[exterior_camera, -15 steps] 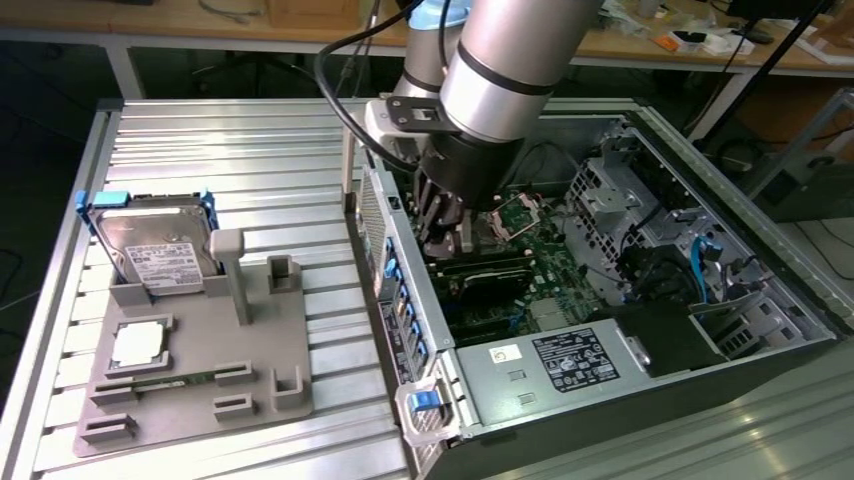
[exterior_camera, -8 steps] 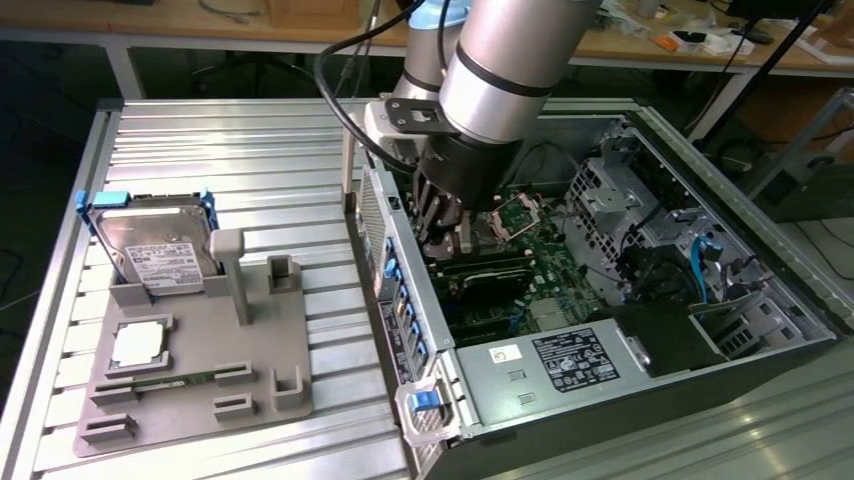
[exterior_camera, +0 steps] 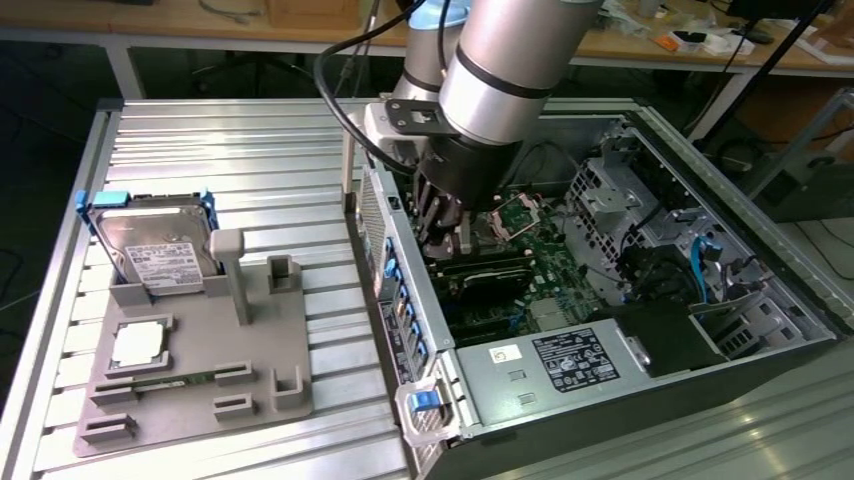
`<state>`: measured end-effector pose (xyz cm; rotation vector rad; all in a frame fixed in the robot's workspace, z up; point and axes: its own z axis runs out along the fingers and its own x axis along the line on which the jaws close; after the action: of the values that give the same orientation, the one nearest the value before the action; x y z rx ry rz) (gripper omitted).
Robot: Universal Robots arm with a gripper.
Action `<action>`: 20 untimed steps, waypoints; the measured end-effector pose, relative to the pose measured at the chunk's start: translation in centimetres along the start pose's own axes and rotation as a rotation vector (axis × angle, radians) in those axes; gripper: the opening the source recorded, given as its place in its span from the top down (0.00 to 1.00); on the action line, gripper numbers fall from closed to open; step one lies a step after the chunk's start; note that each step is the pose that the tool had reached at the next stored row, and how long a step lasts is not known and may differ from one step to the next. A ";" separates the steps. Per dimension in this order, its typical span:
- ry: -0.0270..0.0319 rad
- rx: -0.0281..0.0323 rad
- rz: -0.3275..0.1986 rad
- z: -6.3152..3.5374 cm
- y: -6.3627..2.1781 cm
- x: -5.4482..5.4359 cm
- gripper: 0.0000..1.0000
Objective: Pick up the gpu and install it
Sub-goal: 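Press down on the gpu until it lock into place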
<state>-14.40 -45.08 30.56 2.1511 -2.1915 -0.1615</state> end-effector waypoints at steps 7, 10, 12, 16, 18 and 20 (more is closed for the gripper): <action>0.0019 0.0042 -0.004 -0.67 -0.34 0.0 0.89; 0.0022 0.0104 -0.009 -0.71 -0.72 0.0 0.89; 0.0026 0.0115 -0.011 -0.77 -1.20 0.0 0.89; 0.0033 0.0115 -0.017 -0.93 -2.58 -0.1 0.89; 0.0036 0.0114 -0.019 -1.00 -3.24 -0.1 0.89; 0.0037 0.0112 -0.022 -1.04 -3.69 -0.1 0.89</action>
<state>-10.61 -45.10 31.15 2.1800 -2.1728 -0.1466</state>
